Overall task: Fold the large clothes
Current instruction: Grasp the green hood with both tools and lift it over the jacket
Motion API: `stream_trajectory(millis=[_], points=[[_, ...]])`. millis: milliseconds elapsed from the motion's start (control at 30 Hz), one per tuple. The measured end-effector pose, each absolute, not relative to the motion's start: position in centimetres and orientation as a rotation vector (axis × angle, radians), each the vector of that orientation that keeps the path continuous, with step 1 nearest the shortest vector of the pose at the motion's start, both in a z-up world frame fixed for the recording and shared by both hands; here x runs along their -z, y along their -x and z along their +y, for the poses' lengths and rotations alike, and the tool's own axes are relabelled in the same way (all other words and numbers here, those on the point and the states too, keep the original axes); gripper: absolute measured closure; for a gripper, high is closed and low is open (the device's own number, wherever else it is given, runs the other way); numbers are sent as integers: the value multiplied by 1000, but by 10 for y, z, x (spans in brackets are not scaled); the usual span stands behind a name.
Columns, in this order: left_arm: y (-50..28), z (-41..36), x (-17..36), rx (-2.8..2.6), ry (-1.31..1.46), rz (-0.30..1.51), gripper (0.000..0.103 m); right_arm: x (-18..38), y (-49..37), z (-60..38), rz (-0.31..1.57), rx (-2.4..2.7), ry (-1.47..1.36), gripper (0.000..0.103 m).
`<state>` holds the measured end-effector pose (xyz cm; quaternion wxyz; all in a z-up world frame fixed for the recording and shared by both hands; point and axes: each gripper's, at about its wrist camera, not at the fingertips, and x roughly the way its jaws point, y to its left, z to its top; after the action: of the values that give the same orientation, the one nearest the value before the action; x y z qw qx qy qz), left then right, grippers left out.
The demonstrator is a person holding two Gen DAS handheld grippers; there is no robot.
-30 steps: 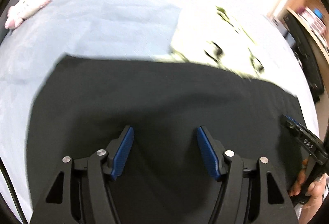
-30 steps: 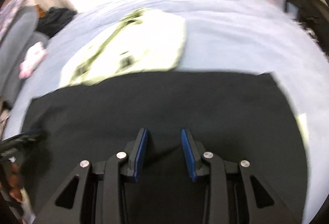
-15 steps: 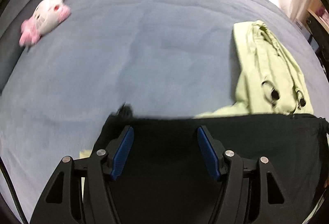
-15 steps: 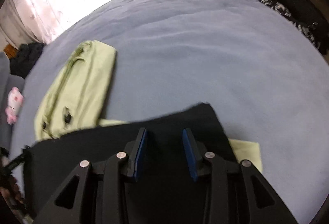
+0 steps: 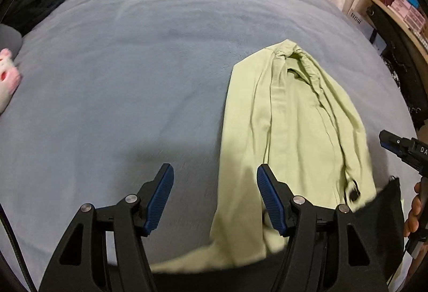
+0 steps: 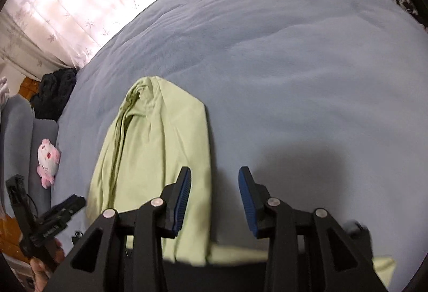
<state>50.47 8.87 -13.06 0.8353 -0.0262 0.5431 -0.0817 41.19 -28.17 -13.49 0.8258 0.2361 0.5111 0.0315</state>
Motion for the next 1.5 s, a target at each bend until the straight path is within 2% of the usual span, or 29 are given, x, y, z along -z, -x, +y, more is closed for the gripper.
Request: stream_trajectory(millis=[200,333,533,567,600,633,667,700,733,833,1033,1233,1367,1500], points=[[-543,94,161,174,142,1241,40,161,-450,-281,1143,-88,-574,66],[-557,92,167,204,167,1272,30,173,-466,-278,1149,-124,-622,66],[-568,81,166,226,168,1257,28,179,-484,-266,1150,-166,-653,66],[-569,77,165,242,170,1242,40,178,-485,-264,1140,-169,-654,66],[-569,74,164,254,166,1224,57,177,-485,-262,1133,-172,-648,66],[-568,70,163,278,164,1213,97,176,-485,-258,1127,-168,-628,66],[-569,66,164,295,177,1226,98,175,-487,-255,1126,-165,-607,66],[-569,63,161,270,176,1219,98,171,-486,-249,1113,-159,-561,79],[-567,62,158,258,174,1208,98,168,-486,-246,1101,-155,-522,96],[-554,63,137,239,156,1146,100,146,-475,-238,1020,-171,-443,97],[-495,100,75,232,161,1039,101,84,-427,-242,836,-319,-491,97],[-402,136,29,303,222,956,102,21,-334,-225,673,-540,-429,97],[-329,163,29,352,263,950,101,12,-268,-216,639,-577,-336,93],[-269,184,57,361,302,1029,101,43,-213,-213,716,-513,-235,88]])
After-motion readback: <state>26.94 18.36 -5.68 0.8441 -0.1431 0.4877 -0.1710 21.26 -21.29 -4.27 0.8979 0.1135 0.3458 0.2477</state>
